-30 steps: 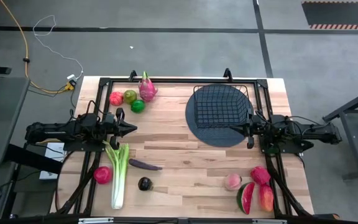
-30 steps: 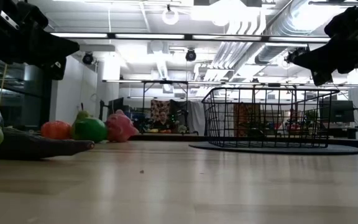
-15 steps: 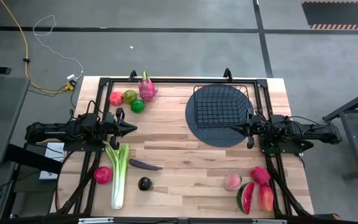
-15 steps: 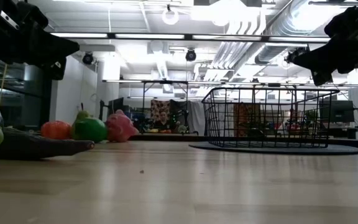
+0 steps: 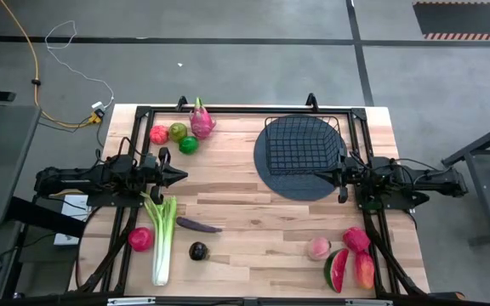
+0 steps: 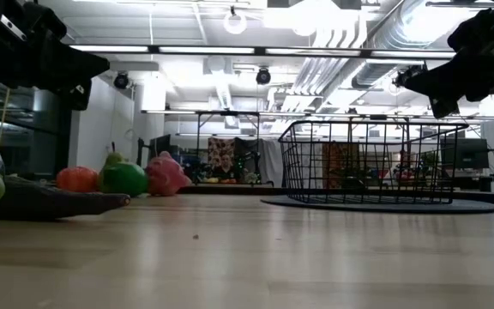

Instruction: Build produce basket

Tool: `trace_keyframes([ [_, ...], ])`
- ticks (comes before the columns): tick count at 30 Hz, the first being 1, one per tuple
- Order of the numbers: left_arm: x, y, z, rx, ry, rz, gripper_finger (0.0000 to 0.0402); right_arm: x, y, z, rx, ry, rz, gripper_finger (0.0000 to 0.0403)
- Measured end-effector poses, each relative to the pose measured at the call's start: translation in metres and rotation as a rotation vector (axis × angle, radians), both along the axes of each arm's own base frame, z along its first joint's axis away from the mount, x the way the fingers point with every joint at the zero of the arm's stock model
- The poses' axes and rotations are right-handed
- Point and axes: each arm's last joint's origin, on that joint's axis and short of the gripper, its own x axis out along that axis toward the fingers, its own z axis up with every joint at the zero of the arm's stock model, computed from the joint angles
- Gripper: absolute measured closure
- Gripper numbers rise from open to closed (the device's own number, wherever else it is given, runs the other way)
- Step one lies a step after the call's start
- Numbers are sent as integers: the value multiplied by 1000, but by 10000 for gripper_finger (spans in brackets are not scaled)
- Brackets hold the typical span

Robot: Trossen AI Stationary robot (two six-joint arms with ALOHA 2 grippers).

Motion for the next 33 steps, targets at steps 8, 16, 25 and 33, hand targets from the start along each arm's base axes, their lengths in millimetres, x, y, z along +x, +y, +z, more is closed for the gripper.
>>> trace_keyframes([
  [8,0,0,0,0,0,0,396,0,-1,0,0,0,-9,402],
  [16,0,0,0,0,0,0,396,0,-1,0,0,0,-9,402],
  [25,0,0,0,0,-1,0,396,-2,-1,28,264,-316,15,402],
  [33,0,0,0,0,0,0,396,-8,1,81,459,-590,97,390],
])
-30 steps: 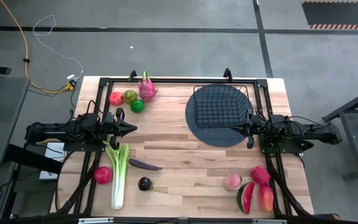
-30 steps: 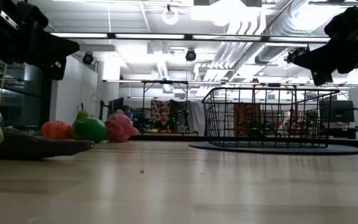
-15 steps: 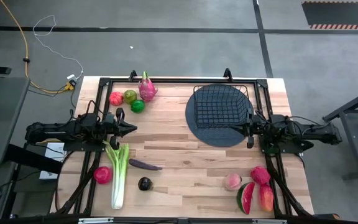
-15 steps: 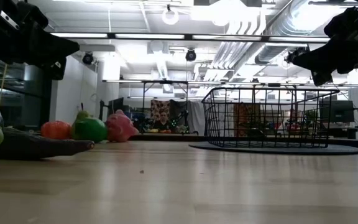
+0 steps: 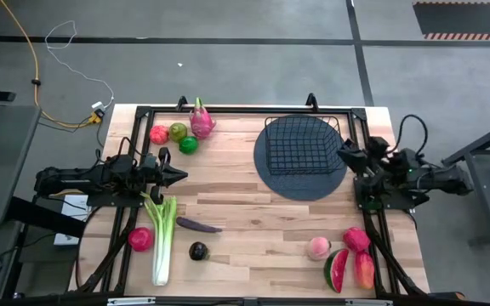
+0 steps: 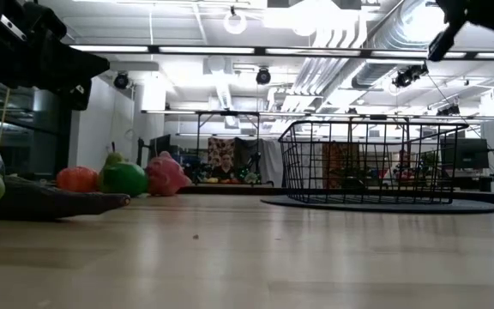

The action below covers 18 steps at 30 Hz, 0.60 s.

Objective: Build produce basket
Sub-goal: Put the peach into the wire basket

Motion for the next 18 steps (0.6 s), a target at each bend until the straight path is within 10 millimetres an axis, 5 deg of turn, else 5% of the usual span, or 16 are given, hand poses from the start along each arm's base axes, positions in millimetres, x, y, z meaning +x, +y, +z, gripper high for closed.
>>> trace_keyframes([
  [4,0,0,0,0,0,0,396,6,5,36,-79,144,63,337],
  [14,0,0,0,0,0,0,396,24,11,121,-172,552,140,109],
  [18,0,0,0,0,0,0,396,32,13,146,-225,707,189,56],
])
